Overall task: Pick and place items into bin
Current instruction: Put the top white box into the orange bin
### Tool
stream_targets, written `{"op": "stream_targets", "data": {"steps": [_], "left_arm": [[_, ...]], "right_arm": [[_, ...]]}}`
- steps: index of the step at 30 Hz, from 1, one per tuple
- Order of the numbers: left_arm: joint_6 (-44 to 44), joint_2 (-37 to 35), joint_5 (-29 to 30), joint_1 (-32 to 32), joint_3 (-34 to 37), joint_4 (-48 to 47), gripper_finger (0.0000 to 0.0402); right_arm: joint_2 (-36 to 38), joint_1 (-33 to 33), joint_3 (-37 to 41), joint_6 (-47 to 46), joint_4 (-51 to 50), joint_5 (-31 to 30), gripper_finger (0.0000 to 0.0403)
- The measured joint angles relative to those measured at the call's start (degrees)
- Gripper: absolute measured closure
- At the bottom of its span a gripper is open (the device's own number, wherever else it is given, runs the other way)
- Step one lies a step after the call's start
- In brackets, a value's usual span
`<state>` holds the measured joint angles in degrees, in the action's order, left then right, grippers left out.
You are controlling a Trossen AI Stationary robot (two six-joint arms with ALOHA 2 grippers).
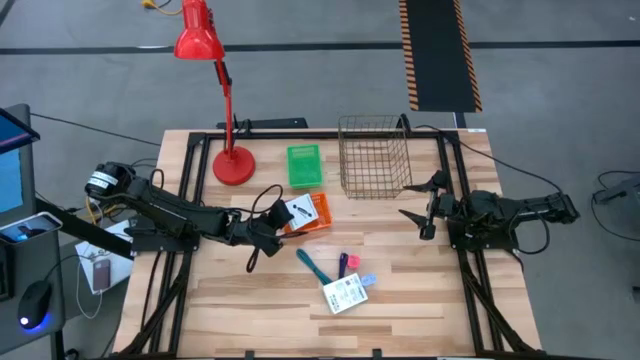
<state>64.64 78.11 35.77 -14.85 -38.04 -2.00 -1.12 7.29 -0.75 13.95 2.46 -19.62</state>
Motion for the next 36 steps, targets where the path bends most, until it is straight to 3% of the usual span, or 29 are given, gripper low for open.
{"op": "stream_targets", "data": {"steps": [36], "left_arm": [[2.17,0.00,-0.94,-1.03,0.00,-0.09,0.0298]], "right_arm": [[0.01,0.00,0.02,-0.01,-0.01,0.00,0.0085]]}}
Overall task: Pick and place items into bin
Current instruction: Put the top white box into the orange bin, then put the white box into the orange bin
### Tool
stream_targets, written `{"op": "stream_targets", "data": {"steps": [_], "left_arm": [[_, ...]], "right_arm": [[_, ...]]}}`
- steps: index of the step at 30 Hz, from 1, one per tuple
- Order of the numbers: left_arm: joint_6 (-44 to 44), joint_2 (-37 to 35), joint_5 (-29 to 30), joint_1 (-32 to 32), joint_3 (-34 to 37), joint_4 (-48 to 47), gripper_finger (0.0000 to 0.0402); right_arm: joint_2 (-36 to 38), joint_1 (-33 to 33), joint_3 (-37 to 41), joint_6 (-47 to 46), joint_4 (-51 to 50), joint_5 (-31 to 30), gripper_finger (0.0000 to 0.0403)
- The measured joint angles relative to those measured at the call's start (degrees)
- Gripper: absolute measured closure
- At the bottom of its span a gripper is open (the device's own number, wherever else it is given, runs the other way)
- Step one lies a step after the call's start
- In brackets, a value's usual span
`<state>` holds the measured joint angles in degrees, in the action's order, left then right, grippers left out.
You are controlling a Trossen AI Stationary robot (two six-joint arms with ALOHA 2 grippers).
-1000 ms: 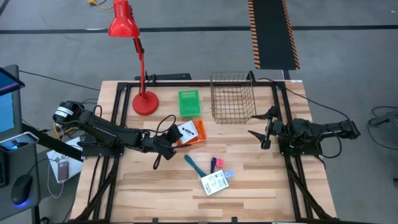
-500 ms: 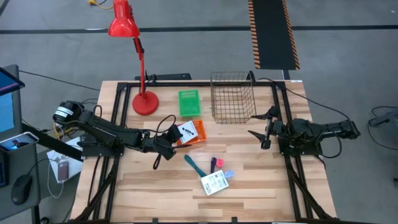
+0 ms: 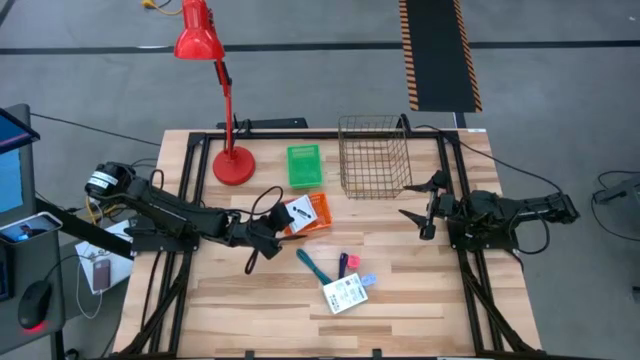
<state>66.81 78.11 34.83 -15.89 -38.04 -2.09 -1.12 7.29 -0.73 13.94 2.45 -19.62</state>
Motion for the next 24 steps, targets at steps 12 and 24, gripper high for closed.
{"op": "stream_targets", "data": {"steps": [12,24], "left_arm": [[0.06,0.00,0.50,-0.54,0.00,0.02,0.0298],[-3.28,0.00,4.32,-1.85,0.00,0.25,0.0298]], "right_arm": [[0.00,0.02,0.00,0.01,0.00,0.00,0.0085],[-0.01,0.00,-0.02,0.01,0.01,0.00,0.0085]]}}
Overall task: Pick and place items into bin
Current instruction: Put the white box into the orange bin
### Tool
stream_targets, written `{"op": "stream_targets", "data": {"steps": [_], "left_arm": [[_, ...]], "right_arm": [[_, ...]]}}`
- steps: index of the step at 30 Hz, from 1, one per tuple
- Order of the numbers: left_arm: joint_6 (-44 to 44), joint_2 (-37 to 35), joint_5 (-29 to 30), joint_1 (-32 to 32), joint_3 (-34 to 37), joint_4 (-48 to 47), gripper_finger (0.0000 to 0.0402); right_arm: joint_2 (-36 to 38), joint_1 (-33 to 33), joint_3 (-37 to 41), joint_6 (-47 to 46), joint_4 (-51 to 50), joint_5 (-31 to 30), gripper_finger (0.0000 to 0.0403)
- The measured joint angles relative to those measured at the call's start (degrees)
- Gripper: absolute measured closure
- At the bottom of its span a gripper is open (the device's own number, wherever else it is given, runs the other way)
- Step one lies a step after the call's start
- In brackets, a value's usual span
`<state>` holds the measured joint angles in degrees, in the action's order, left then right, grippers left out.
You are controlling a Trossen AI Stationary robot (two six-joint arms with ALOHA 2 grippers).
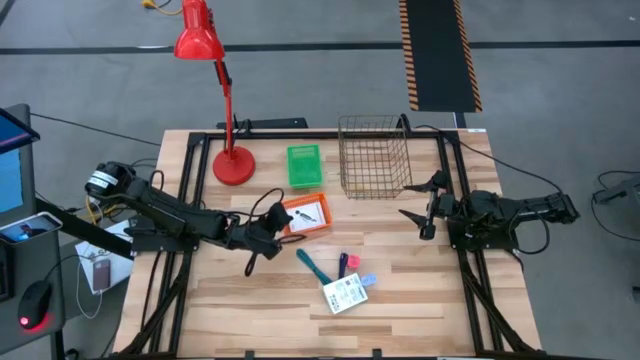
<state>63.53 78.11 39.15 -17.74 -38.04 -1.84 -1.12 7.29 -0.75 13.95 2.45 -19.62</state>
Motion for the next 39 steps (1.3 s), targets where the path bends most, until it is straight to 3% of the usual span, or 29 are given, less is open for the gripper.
{"op": "stream_targets", "data": {"steps": [9,16,25,33,39], "left_arm": [[-0.47,0.21,-7.39,-8.56,0.00,0.77,0.0298],[-0.11,6.36,-4.16,-15.33,-0.09,9.39,0.0298],[1.36,22.10,3.81,-19.96,-3.77,19.15,0.0298],[1.37,31.57,3.81,-23.51,-9.61,24.64,0.0298],[1.02,34.60,2.71,-25.30,-13.91,25.54,0.0298]], "right_arm": [[0.00,0.01,0.02,-0.01,0.00,0.00,0.0085],[0.02,0.00,0.00,0.00,0.00,0.00,0.0085],[0.00,0.00,0.02,0.00,0.00,0.00,0.0085],[0.00,0.00,0.00,0.00,0.03,-0.02,0.0085],[0.00,0.01,0.00,0.00,0.00,0.00,0.0085]]}}
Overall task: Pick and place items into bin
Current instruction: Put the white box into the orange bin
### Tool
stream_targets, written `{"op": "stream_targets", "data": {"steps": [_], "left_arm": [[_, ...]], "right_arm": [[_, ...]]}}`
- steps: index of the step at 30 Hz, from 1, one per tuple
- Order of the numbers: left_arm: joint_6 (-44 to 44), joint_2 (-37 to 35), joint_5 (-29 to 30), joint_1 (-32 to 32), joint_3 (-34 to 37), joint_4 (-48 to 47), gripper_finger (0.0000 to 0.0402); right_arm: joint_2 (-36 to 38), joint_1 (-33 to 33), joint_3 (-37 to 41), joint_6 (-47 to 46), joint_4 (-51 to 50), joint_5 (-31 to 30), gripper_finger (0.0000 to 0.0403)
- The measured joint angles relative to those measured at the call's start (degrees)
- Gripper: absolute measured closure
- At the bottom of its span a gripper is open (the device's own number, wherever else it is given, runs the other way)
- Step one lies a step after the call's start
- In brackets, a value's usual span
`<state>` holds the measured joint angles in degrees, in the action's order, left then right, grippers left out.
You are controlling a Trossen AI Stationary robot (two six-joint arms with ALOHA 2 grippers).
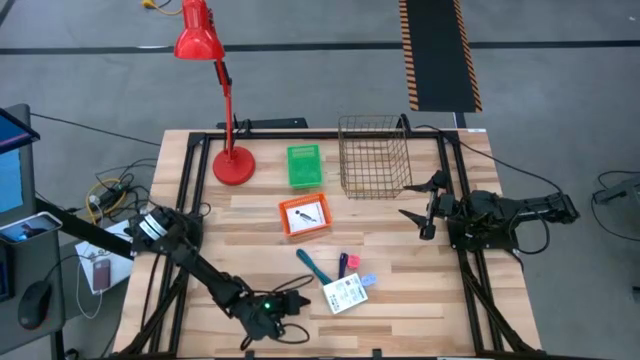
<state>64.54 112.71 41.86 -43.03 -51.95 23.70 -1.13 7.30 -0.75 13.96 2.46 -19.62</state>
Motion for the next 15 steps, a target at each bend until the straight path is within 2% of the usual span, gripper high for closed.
{"op": "stream_targets", "data": {"steps": [3,15], "left_arm": [[-0.72,-0.04,-3.53,-0.21,-1.17,0.19,0.0298],[-2.08,-0.04,-3.47,-0.65,-2.03,0.23,0.0298]], "right_arm": [[0.00,0.01,0.02,0.00,0.02,0.00,0.0085],[0.01,0.01,0.00,-0.01,0.00,0.00,0.0085]]}}
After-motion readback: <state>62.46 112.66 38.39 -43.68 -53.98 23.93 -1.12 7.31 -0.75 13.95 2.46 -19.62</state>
